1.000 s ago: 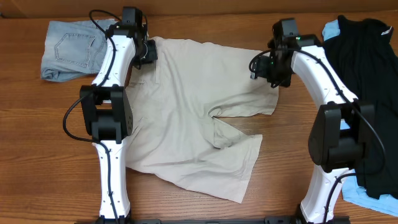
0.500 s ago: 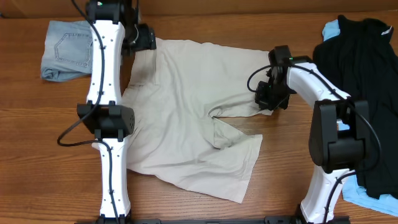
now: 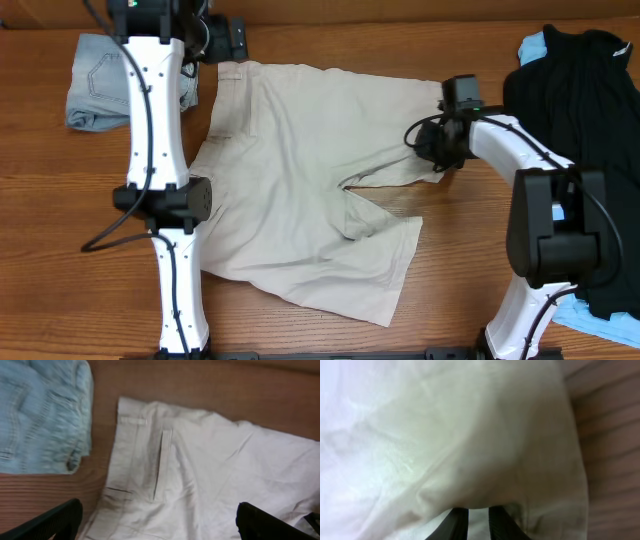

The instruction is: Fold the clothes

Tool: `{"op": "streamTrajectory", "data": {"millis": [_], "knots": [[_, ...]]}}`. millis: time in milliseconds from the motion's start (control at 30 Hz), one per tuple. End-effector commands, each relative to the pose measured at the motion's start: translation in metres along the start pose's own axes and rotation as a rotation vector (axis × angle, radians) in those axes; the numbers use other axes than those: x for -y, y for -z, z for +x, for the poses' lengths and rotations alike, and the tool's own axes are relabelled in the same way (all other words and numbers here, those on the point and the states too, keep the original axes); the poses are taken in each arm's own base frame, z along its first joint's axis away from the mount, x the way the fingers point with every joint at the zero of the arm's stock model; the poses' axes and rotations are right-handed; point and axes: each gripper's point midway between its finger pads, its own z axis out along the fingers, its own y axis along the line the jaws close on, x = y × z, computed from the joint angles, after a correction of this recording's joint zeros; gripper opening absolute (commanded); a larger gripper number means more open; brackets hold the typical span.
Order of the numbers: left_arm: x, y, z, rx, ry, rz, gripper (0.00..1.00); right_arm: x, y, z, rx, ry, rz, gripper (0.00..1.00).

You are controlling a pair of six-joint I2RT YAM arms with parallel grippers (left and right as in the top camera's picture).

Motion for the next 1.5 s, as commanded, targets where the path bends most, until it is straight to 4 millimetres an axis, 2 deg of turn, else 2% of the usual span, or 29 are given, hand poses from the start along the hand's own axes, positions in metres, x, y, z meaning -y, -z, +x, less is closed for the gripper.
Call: {"op": "streamTrajectory", "data": {"millis": [0,200,267,367,467,533,567,633,667,767,833,933,1000,1067,1167,1267,1333,1467], "knots": [[-0.002,0.07,-0.019,0.173,-0.036,-0.056,1.0,0.085,-0.027,-0.002,-0.02,-0.13,0.151,0.19],[-0.013,0.094,-0.023,0.226,-0.027,-0.089,1.0,0.11,-0.019,-0.027,0.022,-0.172,0.063,0.19],[-0.019,0.099,-0.025,0.238,-0.02,-0.095,1.0,0.106,-0.013,-0.036,0.024,-0.138,0.002,0.28],[-0.027,0.11,-0.027,0.257,-0.024,-0.106,1.0,0.098,0.01,-0.052,0.019,-0.124,-0.049,0.41],[-0.036,0.129,-0.026,0.289,-0.011,-0.132,1.0,0.083,0.051,-0.073,0.049,-0.115,-0.068,0.5],[-0.04,0.154,-0.024,0.332,-0.004,-0.157,1.0,0.063,0.099,-0.088,0.1,-0.089,-0.087,0.55],[-0.039,0.173,-0.021,0.365,-0.004,-0.158,1.0,0.046,0.141,-0.092,0.148,-0.064,-0.111,0.59],[-0.036,0.192,-0.017,0.396,-0.006,-0.153,1.0,0.028,0.187,-0.09,0.204,-0.034,-0.136,0.61],[-0.034,0.202,-0.016,0.416,-0.008,-0.144,1.0,0.02,0.212,-0.086,0.235,-0.021,-0.148,0.62],[-0.023,0.229,-0.009,0.463,-0.019,-0.093,1.0,0.003,0.271,-0.064,0.315,0.018,-0.177,0.66],[-0.015,0.245,-0.003,0.488,-0.03,-0.051,1.0,-0.003,0.301,-0.043,0.341,0.024,-0.192,0.68],[-0.005,0.263,0.008,0.495,-0.04,0.004,1.0,-0.007,0.329,-0.006,0.334,0.03,-0.197,0.69],[-0.004,0.268,0.019,0.472,-0.036,0.012,1.0,-0.009,0.34,0.022,0.303,0.043,-0.194,0.69],[-0.006,0.266,0.031,0.427,-0.031,0.004,1.0,-0.004,0.345,0.044,0.272,0.039,-0.165,0.69],[-0.014,0.25,0.053,0.319,0.002,-0.024,1.0,0.007,0.347,0.079,0.202,0.003,-0.101,0.71],[-0.025,0.222,0.077,0.181,0.034,-0.067,1.0,0.008,0.337,0.113,0.107,-0.037,-0.102,0.73],[-0.032,0.194,0.096,0.062,0.052,-0.088,1.0,0.007,0.326,0.135,0.044,-0.054,-0.115,0.73],[-0.045,0.145,0.131,-0.144,0.071,-0.129,1.0,0.016,0.297,0.162,-0.013,-0.093,-0.1,0.73]]}}
